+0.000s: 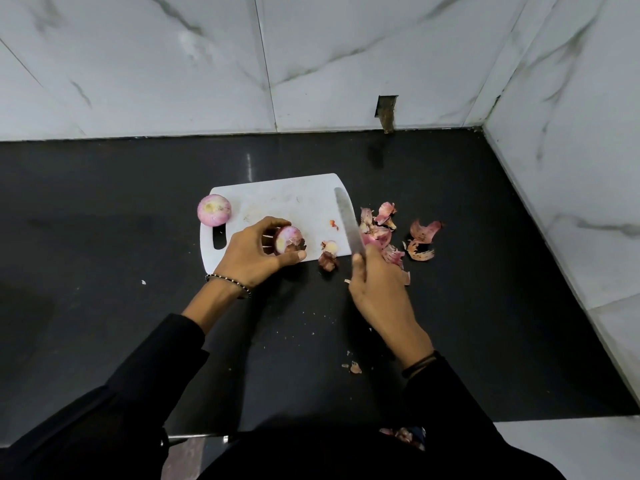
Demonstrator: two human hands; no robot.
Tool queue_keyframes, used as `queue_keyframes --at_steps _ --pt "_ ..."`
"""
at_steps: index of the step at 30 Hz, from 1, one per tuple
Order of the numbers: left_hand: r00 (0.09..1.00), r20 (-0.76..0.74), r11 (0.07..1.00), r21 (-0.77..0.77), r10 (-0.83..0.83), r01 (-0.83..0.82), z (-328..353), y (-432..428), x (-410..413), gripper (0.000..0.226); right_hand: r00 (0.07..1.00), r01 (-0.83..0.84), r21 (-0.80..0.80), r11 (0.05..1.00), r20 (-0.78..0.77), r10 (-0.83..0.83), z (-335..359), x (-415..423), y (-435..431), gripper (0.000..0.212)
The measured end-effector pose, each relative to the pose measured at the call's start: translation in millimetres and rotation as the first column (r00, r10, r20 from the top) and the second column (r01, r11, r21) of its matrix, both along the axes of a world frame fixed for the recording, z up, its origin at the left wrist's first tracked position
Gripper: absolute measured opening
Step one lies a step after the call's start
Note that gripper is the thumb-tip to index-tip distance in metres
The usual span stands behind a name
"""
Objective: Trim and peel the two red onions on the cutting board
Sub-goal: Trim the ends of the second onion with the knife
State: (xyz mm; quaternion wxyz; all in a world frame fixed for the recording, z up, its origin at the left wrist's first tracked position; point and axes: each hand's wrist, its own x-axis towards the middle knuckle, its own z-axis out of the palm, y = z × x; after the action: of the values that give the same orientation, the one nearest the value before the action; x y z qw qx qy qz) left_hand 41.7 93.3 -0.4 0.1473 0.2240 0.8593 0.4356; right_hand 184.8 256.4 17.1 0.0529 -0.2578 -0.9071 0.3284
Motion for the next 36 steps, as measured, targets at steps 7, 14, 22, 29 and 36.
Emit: queue_keyframes --at_steps 7,14,22,29,36 --pt "0.999 -0.03 0.999 -0.042 0.032 -0.033 0 -2 -2 0.056 0.964 -0.201 -0.147 0.968 0.145 0.222 -5 0 -27 0.027" --pt "0.999 -0.011 0.999 -0.016 0.041 -0.041 -5 -1 6 0.056 0.986 0.098 -0.12 0.988 0.146 -0.08 -9 8 6 0.029" --pt "0.999 -0.038 0.999 -0.028 -0.036 0.035 -6 18 8 0.051 0.994 0.071 -0.143 0.987 0.092 -0.058 -10 12 4 0.026" --pt "0.996 -0.039 0.997 0.013 -0.075 0.076 -11 35 7 0.055 0.993 0.114 -0.333 0.936 0.053 -0.102 -6 8 5 0.026" --pt "0.994 -0.012 0.992 0.063 -0.109 0.11 -15 41 4 0.058 0.991 0.133 -0.352 0.927 0.035 -0.129 -4 7 6 0.034"
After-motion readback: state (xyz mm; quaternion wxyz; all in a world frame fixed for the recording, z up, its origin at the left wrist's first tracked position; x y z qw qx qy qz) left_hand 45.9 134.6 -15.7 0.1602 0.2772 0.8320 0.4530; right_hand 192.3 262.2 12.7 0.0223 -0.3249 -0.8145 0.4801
